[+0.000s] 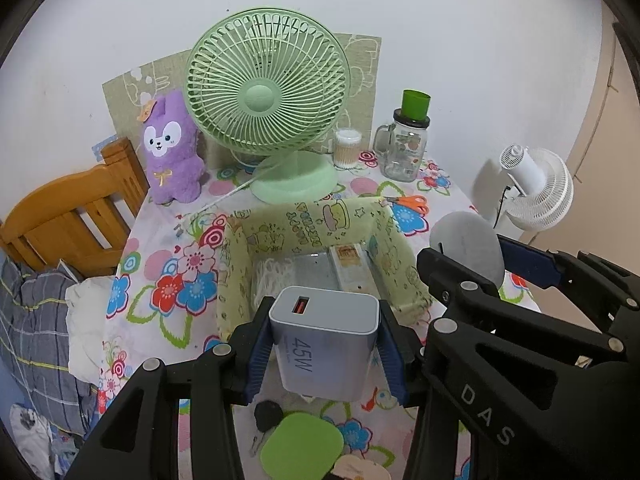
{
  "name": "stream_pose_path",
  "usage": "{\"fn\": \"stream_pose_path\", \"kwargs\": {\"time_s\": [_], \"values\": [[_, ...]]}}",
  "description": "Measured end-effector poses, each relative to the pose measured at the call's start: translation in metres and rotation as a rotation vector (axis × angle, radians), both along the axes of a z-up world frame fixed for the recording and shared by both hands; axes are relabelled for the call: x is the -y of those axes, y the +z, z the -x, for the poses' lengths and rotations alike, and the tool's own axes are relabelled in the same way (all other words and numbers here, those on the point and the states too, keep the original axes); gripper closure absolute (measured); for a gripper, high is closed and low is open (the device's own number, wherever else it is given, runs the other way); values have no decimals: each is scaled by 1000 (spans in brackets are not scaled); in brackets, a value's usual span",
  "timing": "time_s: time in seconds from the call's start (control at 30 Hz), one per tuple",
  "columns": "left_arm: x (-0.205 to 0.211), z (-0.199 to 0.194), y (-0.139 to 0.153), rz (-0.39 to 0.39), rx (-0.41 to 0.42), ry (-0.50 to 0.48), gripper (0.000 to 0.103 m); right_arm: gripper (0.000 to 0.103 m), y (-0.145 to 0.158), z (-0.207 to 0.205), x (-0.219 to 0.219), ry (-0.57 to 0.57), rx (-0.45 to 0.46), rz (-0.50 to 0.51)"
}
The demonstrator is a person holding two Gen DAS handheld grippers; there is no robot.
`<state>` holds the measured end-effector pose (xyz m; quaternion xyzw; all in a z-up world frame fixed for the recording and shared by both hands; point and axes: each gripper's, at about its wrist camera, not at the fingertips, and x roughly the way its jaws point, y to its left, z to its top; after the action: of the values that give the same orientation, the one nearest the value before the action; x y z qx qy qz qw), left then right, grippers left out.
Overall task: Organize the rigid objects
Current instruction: 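Lift the white charger and round device up over the fabric box with both tools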
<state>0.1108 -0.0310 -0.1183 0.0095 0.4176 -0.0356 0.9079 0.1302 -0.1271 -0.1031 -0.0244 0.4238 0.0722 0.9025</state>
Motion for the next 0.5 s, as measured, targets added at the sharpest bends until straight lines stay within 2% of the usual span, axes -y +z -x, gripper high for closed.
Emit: {"fn": "stream_pose_path", "kwargs": {"time_s": [0.5], "values": [[0,-49,-8,9,-10,47,53,50,-7,-50,0,26,-12,-6]]}}
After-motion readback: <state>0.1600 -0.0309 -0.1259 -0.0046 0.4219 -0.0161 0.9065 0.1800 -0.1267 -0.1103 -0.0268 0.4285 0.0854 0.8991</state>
